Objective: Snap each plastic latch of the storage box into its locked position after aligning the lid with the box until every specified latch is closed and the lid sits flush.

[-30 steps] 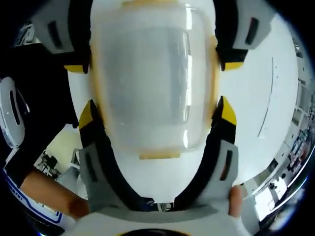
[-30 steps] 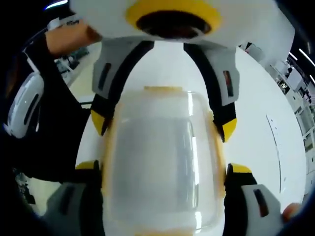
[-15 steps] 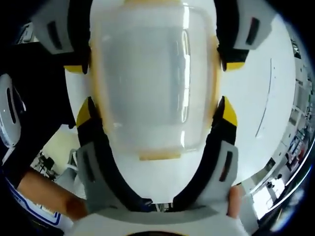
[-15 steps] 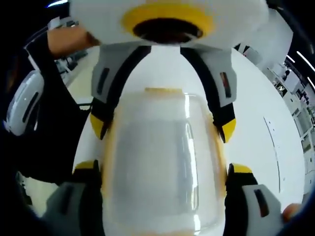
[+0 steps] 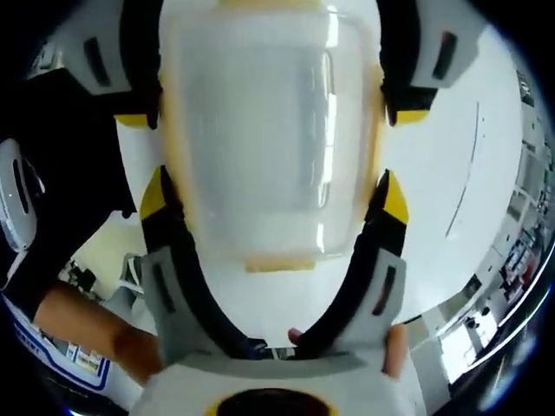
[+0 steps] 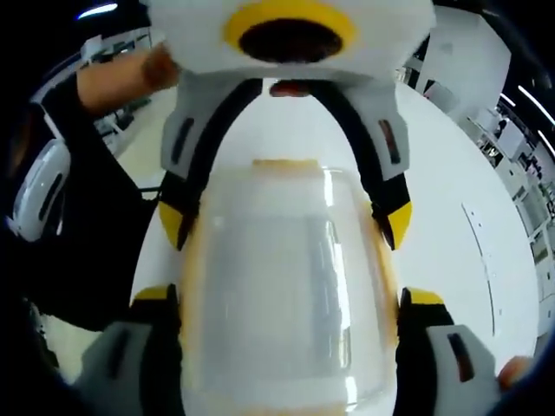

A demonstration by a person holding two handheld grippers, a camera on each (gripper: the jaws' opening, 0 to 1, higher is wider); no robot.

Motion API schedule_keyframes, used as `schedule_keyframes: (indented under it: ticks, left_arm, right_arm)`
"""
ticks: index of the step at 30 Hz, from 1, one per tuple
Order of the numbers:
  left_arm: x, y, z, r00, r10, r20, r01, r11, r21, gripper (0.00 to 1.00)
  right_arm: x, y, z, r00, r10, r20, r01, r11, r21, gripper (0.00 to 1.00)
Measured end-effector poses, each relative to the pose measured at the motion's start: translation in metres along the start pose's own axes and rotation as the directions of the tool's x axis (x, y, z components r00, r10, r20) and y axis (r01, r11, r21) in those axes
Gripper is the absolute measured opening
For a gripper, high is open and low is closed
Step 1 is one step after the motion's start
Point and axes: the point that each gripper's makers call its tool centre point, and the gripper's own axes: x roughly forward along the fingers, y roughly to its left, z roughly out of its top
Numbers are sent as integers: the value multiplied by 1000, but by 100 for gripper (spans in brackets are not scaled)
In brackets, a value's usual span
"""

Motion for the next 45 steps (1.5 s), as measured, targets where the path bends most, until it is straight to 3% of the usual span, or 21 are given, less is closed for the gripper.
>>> schedule_keyframes:
  ticks: [4,6,10,12,16,18,26,27,28,29,30,31,34,35,36,39,40,41,42,43,45]
  left_arm:
    - [-3,-2,3,997,2,74,-1,1000,-6,100]
    - [-6,-3,8,988,-2,154,5,1000,-16,100]
    - [-13,-3,7,975,40,217,-31,998,-46,100]
    - [-20,3,14,959,108,262,-94,993,-66,100]
    - [-34,2,24,941,123,316,-99,991,-92,100]
    - [-44,5,32,923,150,354,-120,987,-105,100]
    - [-80,7,47,885,209,417,-168,977,-133,100]
    - [-84,9,50,873,226,432,-182,973,-140,100]
    - [-105,13,58,824,284,490,-229,958,-171,100]
    - [-116,18,58,797,333,504,-268,943,-198,100]
    - [-121,19,57,784,356,509,-290,934,-207,100]
    - [-134,21,58,737,401,544,-333,916,-225,100]
    - [-147,24,52,695,435,573,-341,900,-270,100]
    - [-151,25,50,680,446,582,-344,895,-284,100]
    - [-155,27,42,665,478,574,-368,878,-306,100]
    - [-160,33,35,643,522,560,-411,853,-322,100]
    - [-167,35,26,593,563,575,-448,825,-346,100]
    - [-179,38,24,529,593,607,-423,805,-417,100]
    - [-185,38,22,494,607,623,-420,793,-441,100]
    - [-187,38,21,485,611,626,-419,790,-447,100]
    - [-200,41,6,435,661,611,-448,748,-490,100]
  right_arm:
    - [-1,6,-1,1000,-2,15,2,1000,-1,100]
    - [-1,6,1,1000,-2,20,2,1000,-2,100]
    - [-4,11,2,999,-15,50,16,1000,-11,100]
    - [-6,16,2,998,-25,51,26,999,-26,100]
    - [-13,12,19,989,-85,118,87,996,-9,100]
    - [-23,11,30,981,-117,157,119,993,-2,100]
    - [-54,12,48,959,-193,208,190,981,33,100]
    - [-67,14,54,945,-220,243,213,976,52,100]
    - [-70,13,56,938,-236,256,230,972,52,100]
    - [-76,12,60,924,-260,281,256,965,52,100]
    - [-81,11,63,911,-279,303,272,960,68,100]
    - [-92,10,71,879,-310,362,297,950,91,100]
    - [-103,10,75,845,-345,409,325,938,121,100]
    - [-115,9,78,801,-390,454,370,919,136,100]
    - [-121,9,82,777,-395,490,377,916,139,100]
    - [-128,9,83,748,-416,517,386,906,170,100]
    - [-144,1,80,679,-501,536,476,857,197,100]
    - [-148,0,79,659,-523,541,487,845,223,100]
    - [-153,1,80,631,-535,562,489,836,249,100]
    - [-155,1,80,623,-539,567,488,834,256,100]
    - [-165,0,74,578,-567,588,497,815,297,100]
